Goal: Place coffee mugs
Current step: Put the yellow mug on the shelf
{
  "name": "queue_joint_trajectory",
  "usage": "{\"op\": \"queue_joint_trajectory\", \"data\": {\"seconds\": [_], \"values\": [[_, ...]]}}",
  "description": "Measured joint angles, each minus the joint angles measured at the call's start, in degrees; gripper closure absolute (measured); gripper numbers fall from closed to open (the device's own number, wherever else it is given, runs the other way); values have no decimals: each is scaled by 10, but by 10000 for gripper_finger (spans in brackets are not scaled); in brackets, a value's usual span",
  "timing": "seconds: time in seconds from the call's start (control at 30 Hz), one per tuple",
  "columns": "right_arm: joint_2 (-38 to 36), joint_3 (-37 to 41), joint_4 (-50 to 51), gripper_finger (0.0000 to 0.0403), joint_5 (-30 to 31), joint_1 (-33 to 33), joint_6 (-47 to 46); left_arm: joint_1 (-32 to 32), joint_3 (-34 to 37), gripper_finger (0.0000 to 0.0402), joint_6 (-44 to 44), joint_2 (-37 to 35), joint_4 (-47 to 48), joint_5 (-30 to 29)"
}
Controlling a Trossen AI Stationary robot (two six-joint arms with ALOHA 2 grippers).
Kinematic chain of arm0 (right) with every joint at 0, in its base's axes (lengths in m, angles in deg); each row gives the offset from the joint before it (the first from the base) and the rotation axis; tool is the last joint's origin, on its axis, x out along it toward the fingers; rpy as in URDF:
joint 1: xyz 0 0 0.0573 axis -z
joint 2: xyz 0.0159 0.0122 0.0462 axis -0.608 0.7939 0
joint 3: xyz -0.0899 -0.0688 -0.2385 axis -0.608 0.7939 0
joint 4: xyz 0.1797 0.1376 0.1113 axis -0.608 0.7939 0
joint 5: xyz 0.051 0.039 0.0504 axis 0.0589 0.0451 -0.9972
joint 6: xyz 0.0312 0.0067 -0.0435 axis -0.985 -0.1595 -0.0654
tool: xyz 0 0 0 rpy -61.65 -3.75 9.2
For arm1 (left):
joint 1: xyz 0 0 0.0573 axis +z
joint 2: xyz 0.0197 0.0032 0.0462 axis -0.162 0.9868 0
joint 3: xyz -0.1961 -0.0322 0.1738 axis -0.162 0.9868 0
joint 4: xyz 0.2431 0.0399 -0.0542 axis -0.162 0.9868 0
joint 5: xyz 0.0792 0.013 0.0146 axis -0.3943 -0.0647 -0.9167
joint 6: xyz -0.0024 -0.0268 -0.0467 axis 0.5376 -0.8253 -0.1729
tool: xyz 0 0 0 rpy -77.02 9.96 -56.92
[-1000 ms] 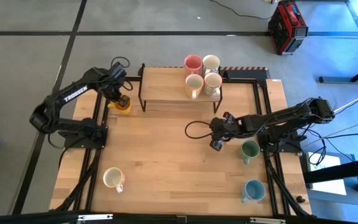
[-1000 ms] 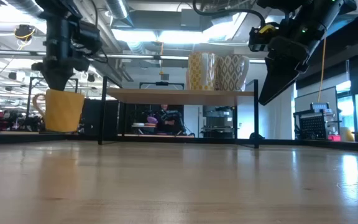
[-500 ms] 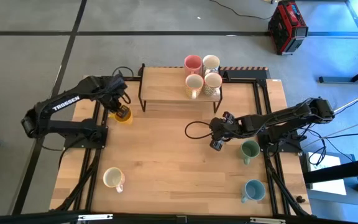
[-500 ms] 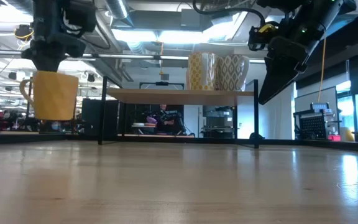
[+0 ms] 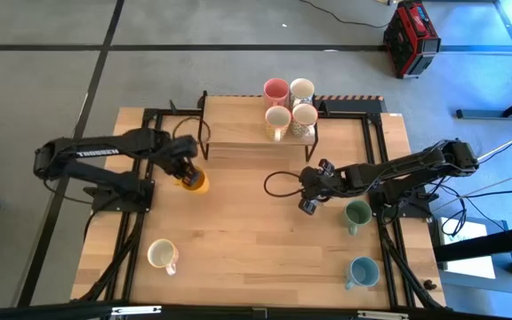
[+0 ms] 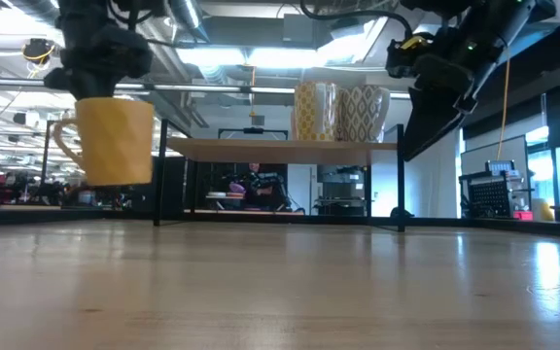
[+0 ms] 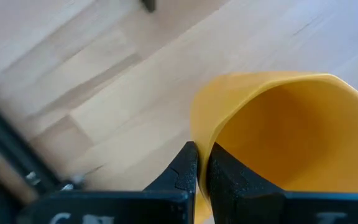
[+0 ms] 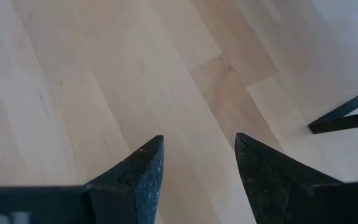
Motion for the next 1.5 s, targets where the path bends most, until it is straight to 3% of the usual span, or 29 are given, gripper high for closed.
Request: {"op": "queue_joint_trajectory", "data": {"seconds": [0.33, 0.67, 1.07, 1.5], "values": [[0, 0, -5, 217, 0, 0, 13, -108, 0, 388, -72, 122, -106, -27], [0, 0, -6, 217, 0, 0, 29, -124, -2, 386, -96, 188, -186, -18], [0, 0, -5, 217, -5, 0, 46, -124, -2, 382, -103, 206, -226, -37], [0, 0, -4, 217, -14, 0, 43, -123, -11, 290, -71, 208, -211, -11]]}}
